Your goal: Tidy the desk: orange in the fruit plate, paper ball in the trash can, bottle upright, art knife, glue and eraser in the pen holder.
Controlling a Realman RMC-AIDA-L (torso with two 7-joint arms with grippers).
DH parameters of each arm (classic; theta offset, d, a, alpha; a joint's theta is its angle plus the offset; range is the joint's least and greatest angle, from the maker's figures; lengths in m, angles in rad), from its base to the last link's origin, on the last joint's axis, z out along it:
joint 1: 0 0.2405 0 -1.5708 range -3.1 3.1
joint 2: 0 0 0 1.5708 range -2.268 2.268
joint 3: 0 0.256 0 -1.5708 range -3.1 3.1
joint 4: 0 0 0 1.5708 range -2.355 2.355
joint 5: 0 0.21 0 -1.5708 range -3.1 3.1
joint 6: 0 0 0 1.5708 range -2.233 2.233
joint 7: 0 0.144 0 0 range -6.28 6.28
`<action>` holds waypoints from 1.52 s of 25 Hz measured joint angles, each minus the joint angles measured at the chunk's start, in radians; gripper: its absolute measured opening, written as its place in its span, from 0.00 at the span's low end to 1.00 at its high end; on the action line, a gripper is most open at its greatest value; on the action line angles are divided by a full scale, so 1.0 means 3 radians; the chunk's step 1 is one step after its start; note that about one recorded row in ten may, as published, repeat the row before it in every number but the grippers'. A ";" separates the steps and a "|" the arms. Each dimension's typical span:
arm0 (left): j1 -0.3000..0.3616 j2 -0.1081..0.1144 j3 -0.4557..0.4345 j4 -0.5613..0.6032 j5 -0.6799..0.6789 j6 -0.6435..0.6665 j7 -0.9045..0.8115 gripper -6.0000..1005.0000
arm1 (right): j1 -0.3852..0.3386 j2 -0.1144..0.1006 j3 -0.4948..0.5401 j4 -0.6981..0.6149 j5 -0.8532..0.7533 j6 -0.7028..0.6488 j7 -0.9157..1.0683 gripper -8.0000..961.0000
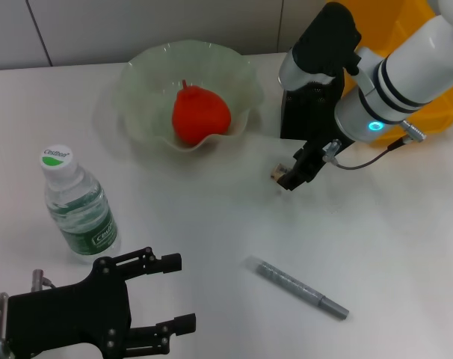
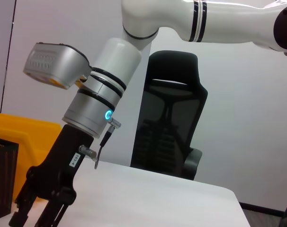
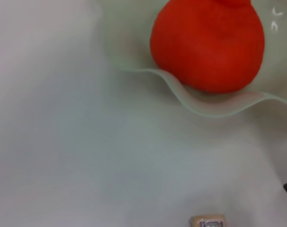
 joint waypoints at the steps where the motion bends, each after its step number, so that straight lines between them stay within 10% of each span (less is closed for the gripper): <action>1: 0.0000 0.0000 0.0000 0.0000 0.0000 0.0000 0.0000 0.79 | 0.0000 0.0002 -0.0009 0.0005 0.0002 0.0007 -0.0002 0.54; 25: 0.0000 -0.0004 0.0005 -0.0017 -0.0005 0.0002 0.0000 0.79 | 0.0010 0.0008 -0.0156 0.0089 0.0080 0.0111 -0.0024 0.54; 38: 0.0000 -0.0005 -0.0002 -0.0034 -0.0005 0.0007 0.0000 0.79 | 0.0005 0.0003 -0.0160 0.0053 0.0080 0.0155 -0.0007 0.30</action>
